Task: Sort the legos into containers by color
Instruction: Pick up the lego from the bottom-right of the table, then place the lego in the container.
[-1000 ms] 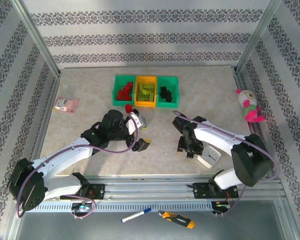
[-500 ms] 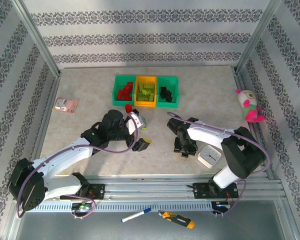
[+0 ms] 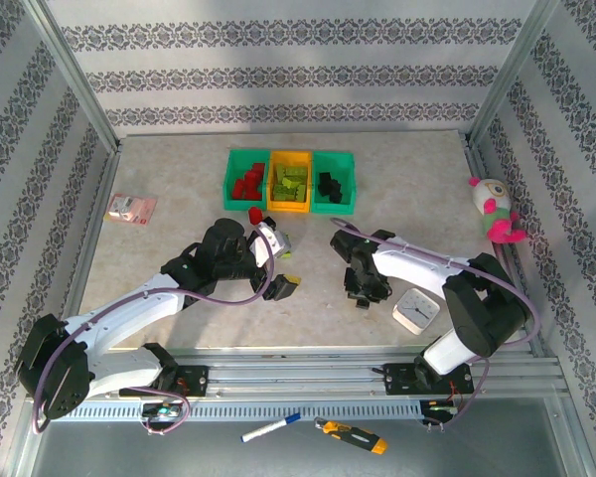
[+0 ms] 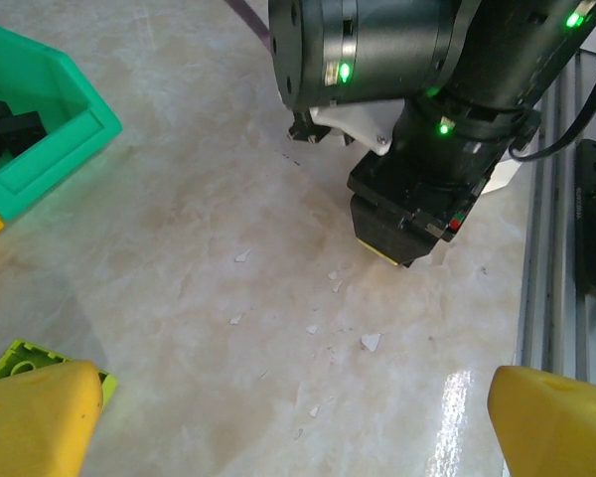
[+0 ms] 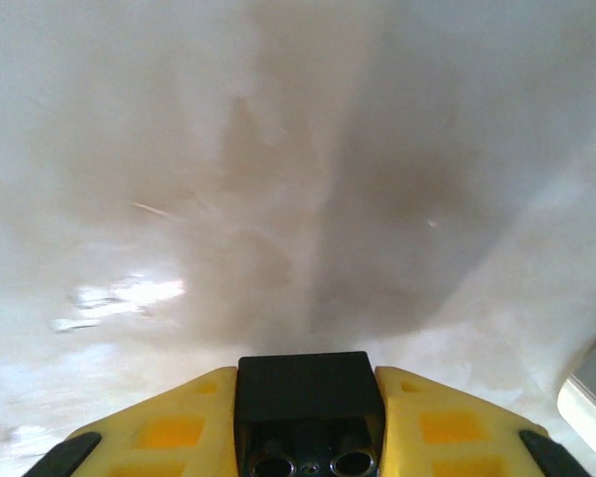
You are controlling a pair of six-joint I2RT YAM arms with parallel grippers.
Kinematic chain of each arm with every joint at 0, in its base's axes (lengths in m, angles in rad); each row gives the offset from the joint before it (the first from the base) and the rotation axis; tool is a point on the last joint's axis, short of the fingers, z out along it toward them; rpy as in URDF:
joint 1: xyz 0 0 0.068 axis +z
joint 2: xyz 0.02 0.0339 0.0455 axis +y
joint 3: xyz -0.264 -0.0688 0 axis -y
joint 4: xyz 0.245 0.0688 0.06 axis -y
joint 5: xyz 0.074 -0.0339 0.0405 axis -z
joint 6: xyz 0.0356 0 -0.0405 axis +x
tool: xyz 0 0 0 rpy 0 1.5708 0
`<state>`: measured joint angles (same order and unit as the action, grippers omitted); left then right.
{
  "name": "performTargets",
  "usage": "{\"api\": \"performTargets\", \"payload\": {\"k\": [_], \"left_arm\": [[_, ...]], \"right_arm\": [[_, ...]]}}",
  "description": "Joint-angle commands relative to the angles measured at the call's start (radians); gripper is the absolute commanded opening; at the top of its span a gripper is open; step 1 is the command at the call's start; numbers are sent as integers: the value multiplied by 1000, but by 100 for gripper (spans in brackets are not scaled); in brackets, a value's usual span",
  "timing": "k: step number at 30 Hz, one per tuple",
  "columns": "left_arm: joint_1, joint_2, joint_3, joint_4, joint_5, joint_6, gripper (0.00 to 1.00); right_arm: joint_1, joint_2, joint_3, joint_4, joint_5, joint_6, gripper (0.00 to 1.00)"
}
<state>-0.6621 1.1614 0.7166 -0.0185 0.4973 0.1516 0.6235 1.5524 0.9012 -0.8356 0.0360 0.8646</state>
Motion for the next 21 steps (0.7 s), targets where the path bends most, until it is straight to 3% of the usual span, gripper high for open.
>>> {"api": "performTargets", "payload": {"k": [1, 9, 21], "left_arm": [[-16, -12, -26, 53, -22, -17, 99], [-16, -21, -32, 61, -54, -20, 99], [-5, 57, -44, 261, -187, -163, 99]], "right_arm": [[-18, -35, 100, -9, 46, -72, 24], [-96, 40, 323, 164, 154, -275, 26], [-222, 419, 750, 307, 152, -400, 25]]}}
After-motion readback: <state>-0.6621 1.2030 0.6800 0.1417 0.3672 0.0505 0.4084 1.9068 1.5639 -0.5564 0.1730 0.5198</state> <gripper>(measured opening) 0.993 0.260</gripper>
